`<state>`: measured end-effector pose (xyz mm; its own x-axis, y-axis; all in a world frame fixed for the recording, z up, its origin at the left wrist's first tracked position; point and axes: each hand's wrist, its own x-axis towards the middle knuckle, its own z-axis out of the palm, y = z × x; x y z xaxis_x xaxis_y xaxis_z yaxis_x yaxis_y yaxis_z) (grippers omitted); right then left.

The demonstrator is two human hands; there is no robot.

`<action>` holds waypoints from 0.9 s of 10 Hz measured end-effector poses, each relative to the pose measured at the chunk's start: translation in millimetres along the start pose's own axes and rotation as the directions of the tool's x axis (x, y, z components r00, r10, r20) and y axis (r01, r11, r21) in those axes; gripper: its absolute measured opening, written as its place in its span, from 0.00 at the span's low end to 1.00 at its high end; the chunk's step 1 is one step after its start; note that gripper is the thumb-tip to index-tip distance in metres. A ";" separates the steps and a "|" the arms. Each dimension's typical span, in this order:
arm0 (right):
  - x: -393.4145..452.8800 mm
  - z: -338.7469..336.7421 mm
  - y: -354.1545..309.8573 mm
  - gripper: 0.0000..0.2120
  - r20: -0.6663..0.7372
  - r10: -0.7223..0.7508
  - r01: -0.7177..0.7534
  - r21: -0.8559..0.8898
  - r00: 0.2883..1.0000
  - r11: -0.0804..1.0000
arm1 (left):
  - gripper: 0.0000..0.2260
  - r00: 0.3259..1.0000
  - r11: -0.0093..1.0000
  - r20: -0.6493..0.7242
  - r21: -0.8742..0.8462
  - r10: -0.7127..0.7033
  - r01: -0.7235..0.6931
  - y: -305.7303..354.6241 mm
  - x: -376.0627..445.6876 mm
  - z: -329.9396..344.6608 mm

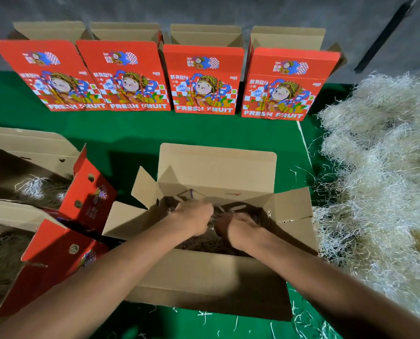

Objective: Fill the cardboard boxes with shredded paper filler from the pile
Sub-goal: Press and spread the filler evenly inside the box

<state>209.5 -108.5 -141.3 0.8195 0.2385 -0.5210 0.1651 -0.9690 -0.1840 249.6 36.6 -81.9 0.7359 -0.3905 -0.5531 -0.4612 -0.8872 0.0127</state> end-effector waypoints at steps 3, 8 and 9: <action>1.0 6.2 -9.2 0.17 0.318 0.054 -0.029 -0.082 0.947 0.996 | 0.18 0.840 0.999 0.542 0.051 -0.028 0.000 -20.7 13.8 36.6; 4.7 18.7 -1.1 0.14 0.178 0.144 -0.175 0.173 0.973 0.969 | 0.20 0.933 0.995 0.357 -0.070 -0.043 0.072 -25.1 26.0 67.6; 3.2 18.4 0.1 0.15 0.171 0.178 -0.191 0.063 0.969 0.980 | 0.17 0.909 0.998 0.411 0.035 -0.062 0.052 -24.8 24.5 69.3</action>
<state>202.0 -106.7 -158.3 0.7297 0.0703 -0.6802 -0.0293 -0.9906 -0.1337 244.7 66.1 -153.4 0.4940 -0.1990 -0.8464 -0.4391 -0.8973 -0.0454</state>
